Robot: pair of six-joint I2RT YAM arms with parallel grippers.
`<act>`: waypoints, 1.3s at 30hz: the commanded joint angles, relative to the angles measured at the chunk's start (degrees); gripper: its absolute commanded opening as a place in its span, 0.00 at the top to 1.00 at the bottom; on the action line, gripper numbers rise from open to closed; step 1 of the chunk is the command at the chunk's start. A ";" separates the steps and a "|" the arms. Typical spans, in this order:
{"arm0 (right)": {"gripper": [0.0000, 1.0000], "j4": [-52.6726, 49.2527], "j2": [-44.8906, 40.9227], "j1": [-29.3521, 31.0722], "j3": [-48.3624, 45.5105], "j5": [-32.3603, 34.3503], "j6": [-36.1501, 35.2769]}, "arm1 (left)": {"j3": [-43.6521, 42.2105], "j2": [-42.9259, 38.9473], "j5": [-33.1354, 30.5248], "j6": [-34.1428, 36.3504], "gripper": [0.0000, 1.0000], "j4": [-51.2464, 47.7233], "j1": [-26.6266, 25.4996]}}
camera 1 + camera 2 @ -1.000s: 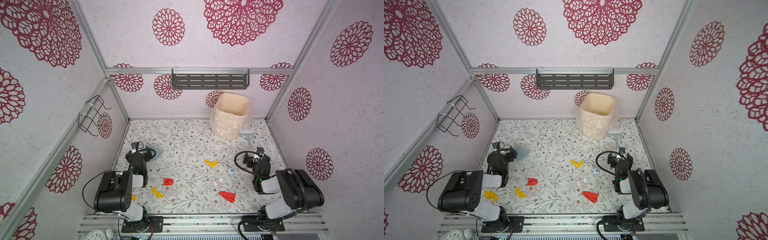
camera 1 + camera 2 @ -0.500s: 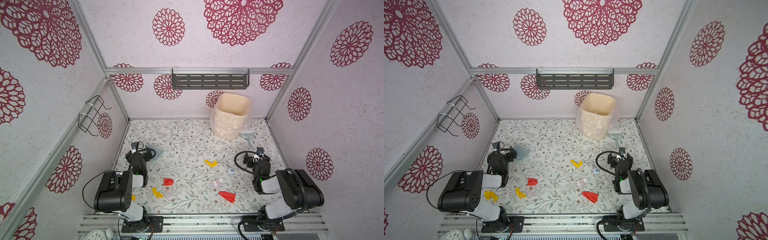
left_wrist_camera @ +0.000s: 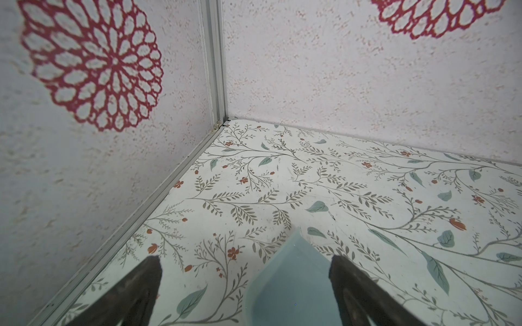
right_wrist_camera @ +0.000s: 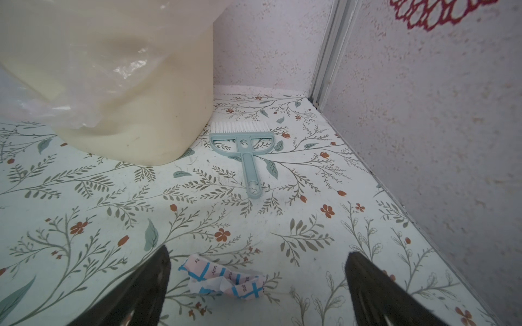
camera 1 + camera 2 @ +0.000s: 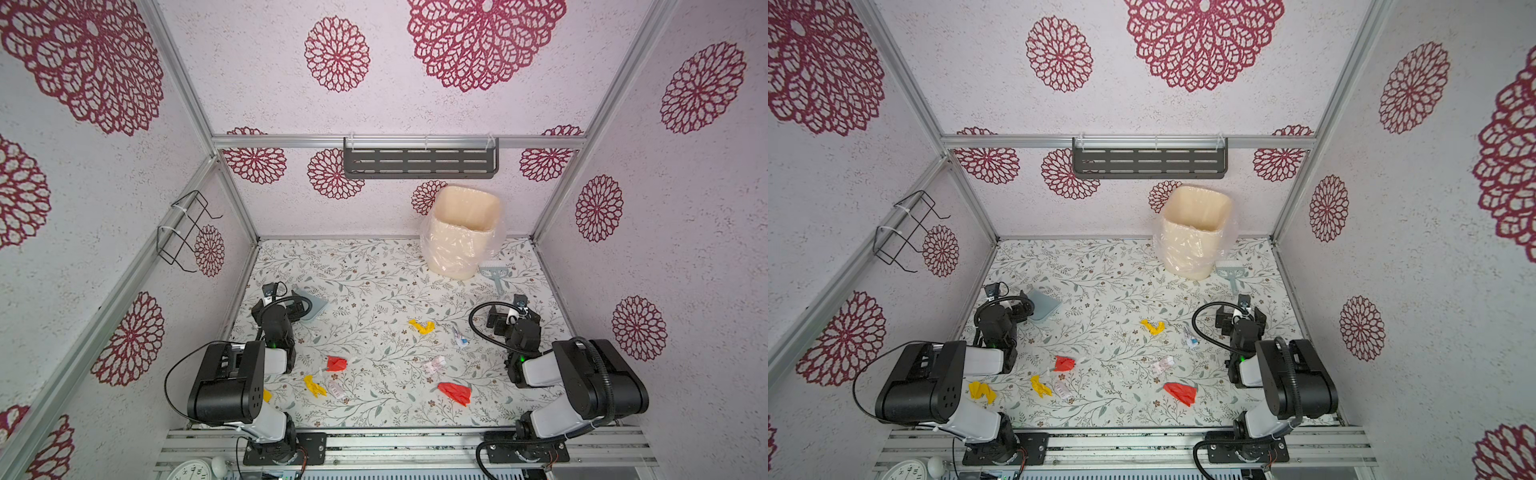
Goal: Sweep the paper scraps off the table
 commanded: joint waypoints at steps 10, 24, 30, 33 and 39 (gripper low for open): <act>0.01 -51.36 -20.81 0.41 26.09 3.62 10.67 | 18.07 -19.68 4.24 -1.69 0.03 -43.86 -2.98; 0.05 -81.66 5.95 -0.99 79.49 -12.81 20.73 | 27.10 -22.47 17.30 -5.98 0.03 -58.44 -4.31; 0.10 -93.75 19.52 -1.07 97.39 -12.83 22.52 | 26.54 -23.14 18.09 -5.86 0.03 -59.15 -4.38; 0.14 -98.28 23.95 -1.07 103.35 -12.72 23.24 | 26.27 -23.33 18.45 -5.80 0.03 -59.55 -4.31; 0.28 -101.67 28.31 -0.98 108.68 -13.95 23.90 | 26.27 -23.24 18.79 -5.49 0.03 -60.09 -4.38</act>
